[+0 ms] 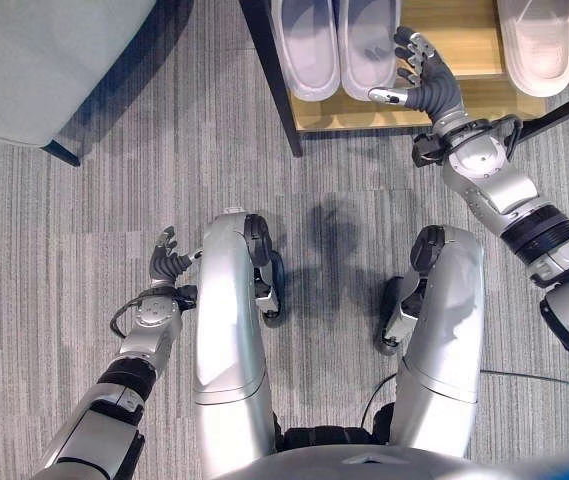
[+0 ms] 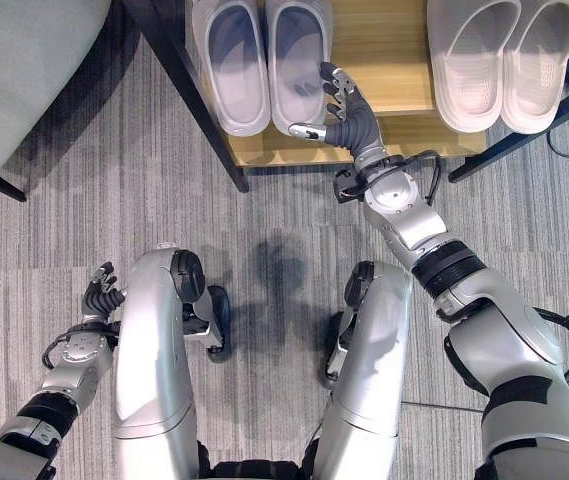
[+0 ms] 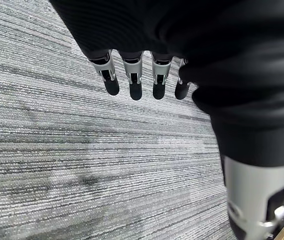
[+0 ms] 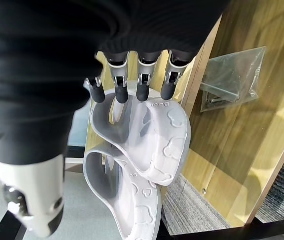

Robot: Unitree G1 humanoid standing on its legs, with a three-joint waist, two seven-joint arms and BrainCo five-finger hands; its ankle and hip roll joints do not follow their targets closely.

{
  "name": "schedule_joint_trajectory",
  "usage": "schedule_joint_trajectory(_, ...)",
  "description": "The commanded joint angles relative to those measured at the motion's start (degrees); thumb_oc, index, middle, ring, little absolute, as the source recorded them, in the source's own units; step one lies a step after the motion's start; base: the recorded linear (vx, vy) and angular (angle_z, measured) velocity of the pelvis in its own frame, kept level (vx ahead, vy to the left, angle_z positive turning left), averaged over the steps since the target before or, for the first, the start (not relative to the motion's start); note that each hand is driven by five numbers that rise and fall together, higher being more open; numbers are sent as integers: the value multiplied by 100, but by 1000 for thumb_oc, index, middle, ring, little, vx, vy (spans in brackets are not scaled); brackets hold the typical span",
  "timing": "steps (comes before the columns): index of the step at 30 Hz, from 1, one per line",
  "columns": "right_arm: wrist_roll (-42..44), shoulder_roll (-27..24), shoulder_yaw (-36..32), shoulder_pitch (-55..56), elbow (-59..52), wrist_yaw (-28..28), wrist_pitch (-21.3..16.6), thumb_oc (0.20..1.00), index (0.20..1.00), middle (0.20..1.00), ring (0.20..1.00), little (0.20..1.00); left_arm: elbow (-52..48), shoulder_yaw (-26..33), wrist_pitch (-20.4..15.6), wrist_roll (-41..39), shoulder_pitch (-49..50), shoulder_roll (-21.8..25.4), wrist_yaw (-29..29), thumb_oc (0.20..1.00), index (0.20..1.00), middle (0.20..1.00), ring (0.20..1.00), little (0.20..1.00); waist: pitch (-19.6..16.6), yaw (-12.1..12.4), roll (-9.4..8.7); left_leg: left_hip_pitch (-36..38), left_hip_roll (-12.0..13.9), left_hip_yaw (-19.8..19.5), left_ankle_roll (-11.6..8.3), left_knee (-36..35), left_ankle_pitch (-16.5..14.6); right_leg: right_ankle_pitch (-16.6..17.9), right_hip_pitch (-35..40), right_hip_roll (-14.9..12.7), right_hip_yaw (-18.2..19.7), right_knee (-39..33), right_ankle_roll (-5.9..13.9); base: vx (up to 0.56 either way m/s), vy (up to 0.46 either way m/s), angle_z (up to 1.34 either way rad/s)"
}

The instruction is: Arrange the slippers neatly on the shoe rack.

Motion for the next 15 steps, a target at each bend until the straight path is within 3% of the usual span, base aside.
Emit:
schedule_joint_trajectory(1, -916, 30, -137, -312, -187, -497, -155, 1000, 1000, 1000, 1000, 1000, 79, 19, -166, 58, 107, -31, 90, 1000, 1000, 1000, 1000, 1000, -129, 207, -113, 409, -378, -801, -254, -97, -489, 473, 158, -49, 994, 178, -392, 0, 0, 0)
schedule_joint_trajectory(3, -1907, 106, -753, -49, -159, -1077, -92, 1000, 1000, 1000, 1000, 1000, 112, 144, -215, 46, 185, -123, 181, 1000, 1000, 1000, 1000, 1000, -129, 184, -95, 409, -382, -789, -226, -118, -496, 473, 158, -24, 995, 176, -411, 0, 0, 0)
schedule_joint_trajectory(6, -2881, 43, -1302, 361, -523, -1510, -95, 1000, 1000, 1000, 1000, 1000, 79, 295, -260, 132, 340, -163, 227, 1000, 1000, 1000, 1000, 1000, -129, 150, -81, 409, -392, -769, -203, -113, -518, 471, 158, 3, 969, 176, -417, 3, 1, -3)
schedule_joint_trajectory(9, -4535, -237, -2306, 1169, -1615, -2292, -36, 1000, 1000, 1000, 1000, 1000, -52, 392, -382, 471, 450, -220, 339, 1000, 1000, 1000, 1000, 1000, -129, 28, -137, 409, -372, -782, -180, -96, -562, 456, 158, 54, 955, 217, -434, 9, -32, -4)
schedule_joint_trajectory(15, -5287, -578, -3511, 3102, -3503, -2301, -213, 1000, 1000, 1000, 1000, 1000, -269, 642, -397, 654, 722, -323, 319, 1000, 1000, 1000, 1000, 1000, -129, -111, -255, 409, -342, -817, -194, -75, -579, 469, 158, 69, 867, 215, -425, 0, -29, -3)
